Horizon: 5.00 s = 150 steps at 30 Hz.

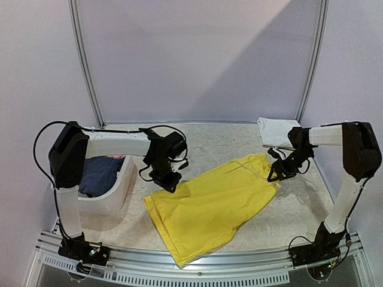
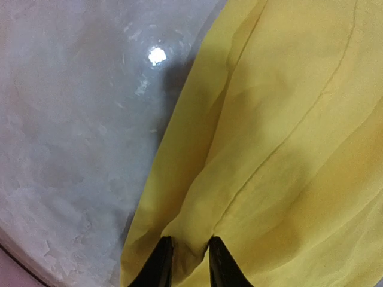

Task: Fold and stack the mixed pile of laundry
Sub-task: Rotate the rectangle-folded shorts at the center of the board, then pick up the rectangle-folded shorts from the center of the board, then fold the rectangle-folded shorts at the center of the board.

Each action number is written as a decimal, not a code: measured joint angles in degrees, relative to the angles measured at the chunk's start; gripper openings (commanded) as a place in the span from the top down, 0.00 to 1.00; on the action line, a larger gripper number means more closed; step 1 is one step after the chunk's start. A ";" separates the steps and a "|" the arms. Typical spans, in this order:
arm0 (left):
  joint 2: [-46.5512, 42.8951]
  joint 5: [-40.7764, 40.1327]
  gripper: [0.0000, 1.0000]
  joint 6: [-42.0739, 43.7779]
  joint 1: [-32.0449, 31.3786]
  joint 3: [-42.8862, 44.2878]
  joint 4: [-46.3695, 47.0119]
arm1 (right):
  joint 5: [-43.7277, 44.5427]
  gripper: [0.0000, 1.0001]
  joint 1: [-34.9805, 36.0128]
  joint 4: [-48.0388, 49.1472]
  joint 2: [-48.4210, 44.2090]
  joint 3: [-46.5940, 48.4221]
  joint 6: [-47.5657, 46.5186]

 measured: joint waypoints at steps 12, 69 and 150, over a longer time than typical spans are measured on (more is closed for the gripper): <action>-8.15 0.15 0.69 -2.93 -1.22 -4.66 -0.81 | 2.78 0.47 8.37 -4.76 24.28 34.25 -1.66; -13.31 -20.17 0.47 46.34 -19.21 -23.19 3.41 | -10.40 0.06 28.74 -4.44 -31.15 -9.18 -25.86; -12.39 -14.21 1.00 27.30 -25.05 10.32 -16.68 | 9.55 1.00 49.64 -20.00 -36.74 -2.80 -30.05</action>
